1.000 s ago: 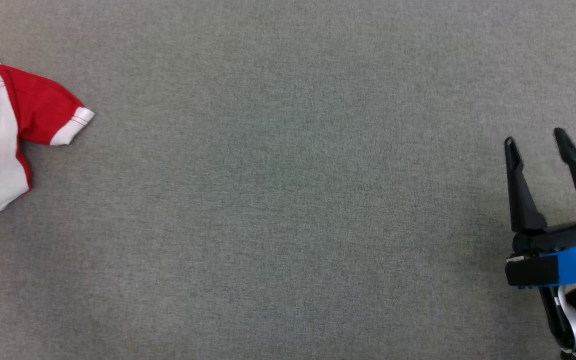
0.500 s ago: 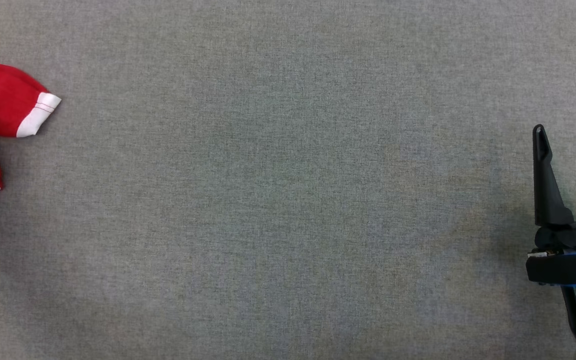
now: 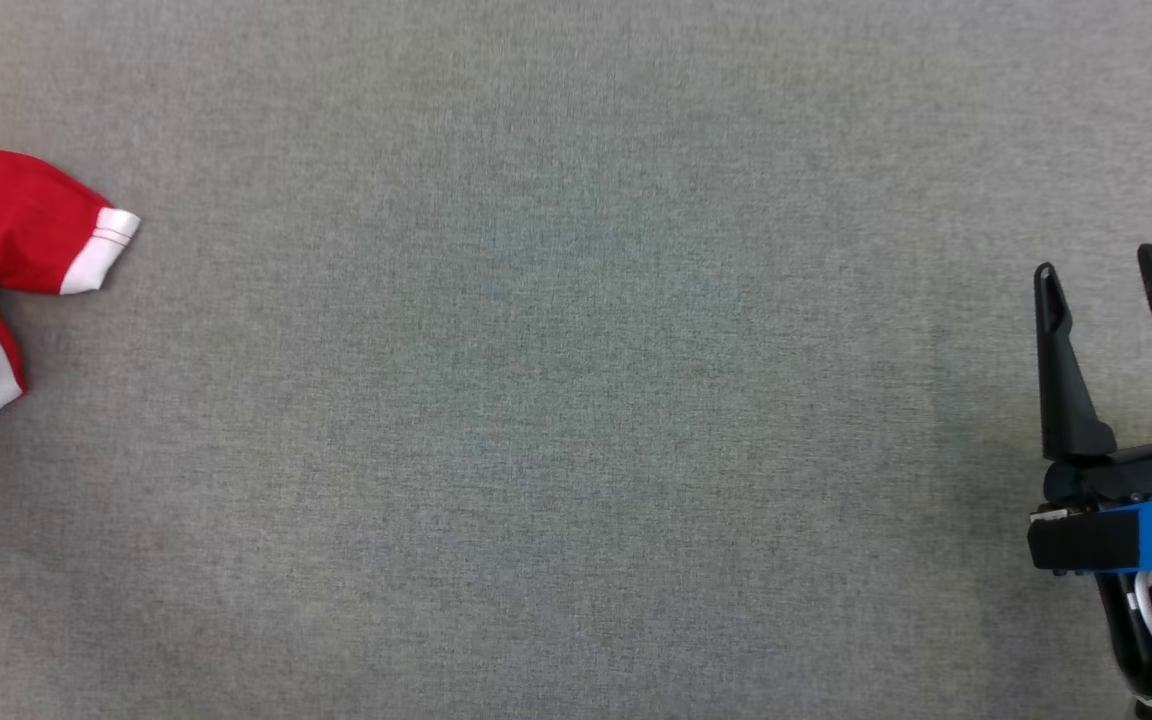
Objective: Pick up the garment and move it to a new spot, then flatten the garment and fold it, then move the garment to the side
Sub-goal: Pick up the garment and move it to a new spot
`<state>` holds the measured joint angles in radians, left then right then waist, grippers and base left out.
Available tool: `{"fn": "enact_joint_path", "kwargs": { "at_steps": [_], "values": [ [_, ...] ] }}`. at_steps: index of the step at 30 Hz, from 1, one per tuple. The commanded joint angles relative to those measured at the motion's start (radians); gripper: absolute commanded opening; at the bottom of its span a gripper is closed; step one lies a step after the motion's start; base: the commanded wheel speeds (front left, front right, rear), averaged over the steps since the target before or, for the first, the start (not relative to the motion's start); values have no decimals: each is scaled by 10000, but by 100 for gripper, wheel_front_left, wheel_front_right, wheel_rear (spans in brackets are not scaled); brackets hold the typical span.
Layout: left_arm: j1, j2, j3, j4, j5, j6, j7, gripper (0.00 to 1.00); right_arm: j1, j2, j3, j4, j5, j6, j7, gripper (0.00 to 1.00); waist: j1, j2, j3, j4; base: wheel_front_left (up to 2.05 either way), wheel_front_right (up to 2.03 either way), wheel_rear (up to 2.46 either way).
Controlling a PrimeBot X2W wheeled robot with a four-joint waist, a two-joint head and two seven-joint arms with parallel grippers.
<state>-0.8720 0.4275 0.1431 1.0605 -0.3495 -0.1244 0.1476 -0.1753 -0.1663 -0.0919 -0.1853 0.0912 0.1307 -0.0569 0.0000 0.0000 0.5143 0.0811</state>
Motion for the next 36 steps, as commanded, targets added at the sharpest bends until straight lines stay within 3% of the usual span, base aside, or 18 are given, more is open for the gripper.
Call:
{"fn": "enact_joint_path", "kwargs": {
  "at_steps": [1,12,18,25,36],
  "values": [
    [15,116,-120,-50,43,-77,-286,0,14,64,39,122,66,1,-95,100,0,0,-241,-109,0,0,0],
    [-755,854,-1425,-1260,356,-64,-2780,0,67,484,454,1360,401,1,-756,100,0,0,-1628,-675,0,0,0],
    [-1269,854,-2217,-2428,608,-65,-3545,0,174,764,681,2064,552,1,-1165,100,0,0,-2465,-1335,0,0,0],
    [-1828,539,-3085,-4444,977,-63,-3284,0,237,995,871,2641,767,1,-1507,100,0,0,-2947,-2397,0,0,0],
    [-1466,-685,-4709,-7687,1059,-60,-1990,0,-99,1157,1342,3435,1175,1,-1937,100,0,0,-2863,-3722,0,0,0]
  ]
}}
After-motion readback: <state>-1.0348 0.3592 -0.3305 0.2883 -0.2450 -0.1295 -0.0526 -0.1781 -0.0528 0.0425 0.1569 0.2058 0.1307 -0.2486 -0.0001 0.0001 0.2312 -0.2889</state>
